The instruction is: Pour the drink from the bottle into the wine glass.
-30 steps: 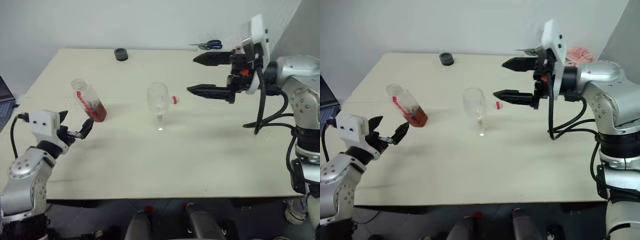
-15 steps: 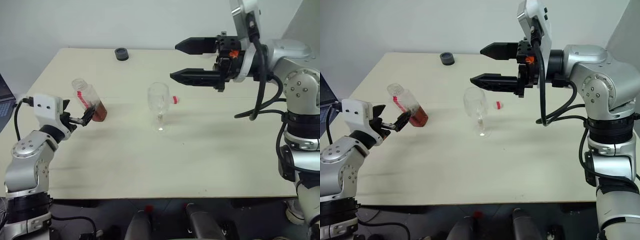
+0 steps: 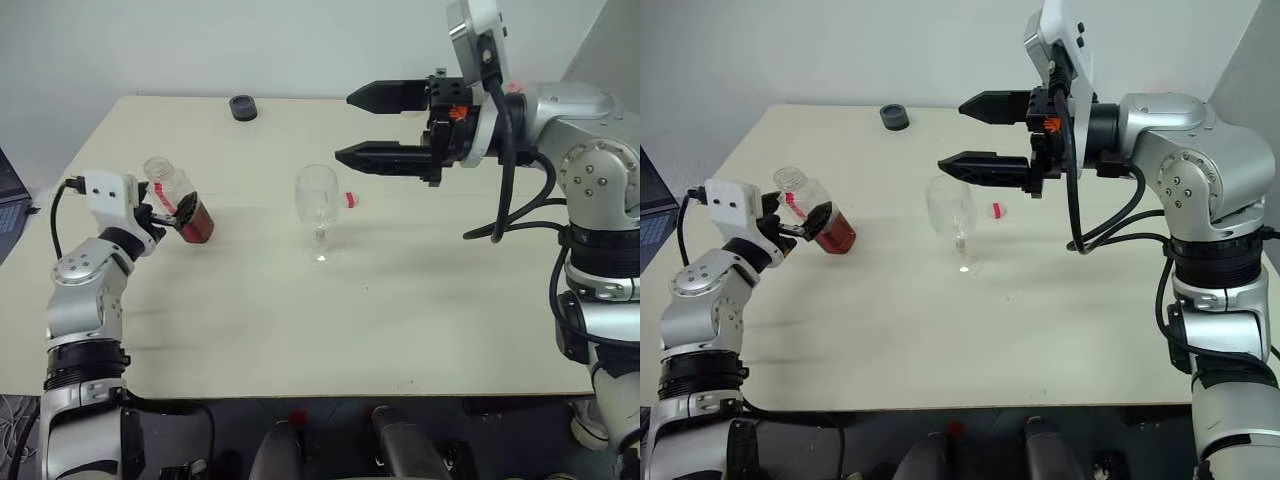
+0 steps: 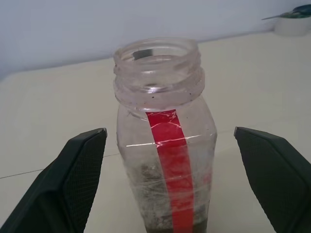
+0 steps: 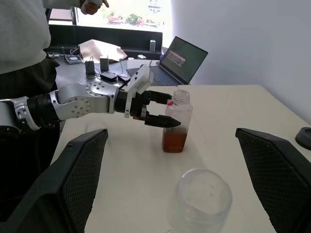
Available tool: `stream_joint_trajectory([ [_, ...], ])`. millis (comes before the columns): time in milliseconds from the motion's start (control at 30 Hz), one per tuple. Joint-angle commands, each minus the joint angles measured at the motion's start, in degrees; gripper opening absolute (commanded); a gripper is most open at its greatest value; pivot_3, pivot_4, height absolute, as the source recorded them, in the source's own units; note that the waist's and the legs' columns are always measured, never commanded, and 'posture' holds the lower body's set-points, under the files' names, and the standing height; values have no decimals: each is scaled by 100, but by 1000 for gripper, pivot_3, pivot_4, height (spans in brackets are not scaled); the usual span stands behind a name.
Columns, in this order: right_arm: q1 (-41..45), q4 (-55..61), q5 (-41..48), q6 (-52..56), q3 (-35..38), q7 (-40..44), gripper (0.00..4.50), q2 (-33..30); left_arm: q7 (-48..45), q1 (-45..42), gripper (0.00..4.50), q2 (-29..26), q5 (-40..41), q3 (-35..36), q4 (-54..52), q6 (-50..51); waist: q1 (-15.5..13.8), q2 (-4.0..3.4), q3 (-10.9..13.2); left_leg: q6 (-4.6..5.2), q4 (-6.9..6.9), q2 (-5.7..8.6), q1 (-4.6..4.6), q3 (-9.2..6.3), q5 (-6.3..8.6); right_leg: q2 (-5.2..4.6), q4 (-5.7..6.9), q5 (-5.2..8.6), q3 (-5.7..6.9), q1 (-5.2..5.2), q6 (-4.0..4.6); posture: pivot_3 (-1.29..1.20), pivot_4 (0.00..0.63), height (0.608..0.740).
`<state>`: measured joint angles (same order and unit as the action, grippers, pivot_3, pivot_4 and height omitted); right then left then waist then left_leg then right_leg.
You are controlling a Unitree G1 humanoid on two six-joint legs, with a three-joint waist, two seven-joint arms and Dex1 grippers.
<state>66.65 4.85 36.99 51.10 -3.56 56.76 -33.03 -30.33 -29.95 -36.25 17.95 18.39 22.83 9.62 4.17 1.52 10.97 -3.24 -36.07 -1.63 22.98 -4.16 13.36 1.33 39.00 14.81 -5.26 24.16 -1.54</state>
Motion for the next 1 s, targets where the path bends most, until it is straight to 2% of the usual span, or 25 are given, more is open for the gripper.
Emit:
stream_joint_trajectory([
  [33,114,211,-38,-3,61,-98,4484,-52,-164,-267,4500,16,29,109,346,-541,-1,0,0,0,0,0,0,0,0,0,0,0,0,0,0,0,150,740],
  [300,49,288,-85,-6,27,-243,4484,-18,-120,-814,4500,194,-112,68,1403,-1433,-10,0,0,0,-1,2,1,-4,0,-2,1,0,7,-1,0,0,150,740],
  [800,-74,414,-231,-50,-31,-267,4484,-1,37,-1195,4500,293,-159,54,1998,-1882,-16,0,0,0,-2,3,4,-14,0,-3,4,-1,16,-1,0,0,150,740],
  [1000,-85,430,-241,-33,-27,-280,4500,1,219,-1152,2664,388,-185,39,2064,-1753,-19,0,0,0,-1,3,5,-17,0,-3,4,-1,20,-1,0,0,150,740],
])
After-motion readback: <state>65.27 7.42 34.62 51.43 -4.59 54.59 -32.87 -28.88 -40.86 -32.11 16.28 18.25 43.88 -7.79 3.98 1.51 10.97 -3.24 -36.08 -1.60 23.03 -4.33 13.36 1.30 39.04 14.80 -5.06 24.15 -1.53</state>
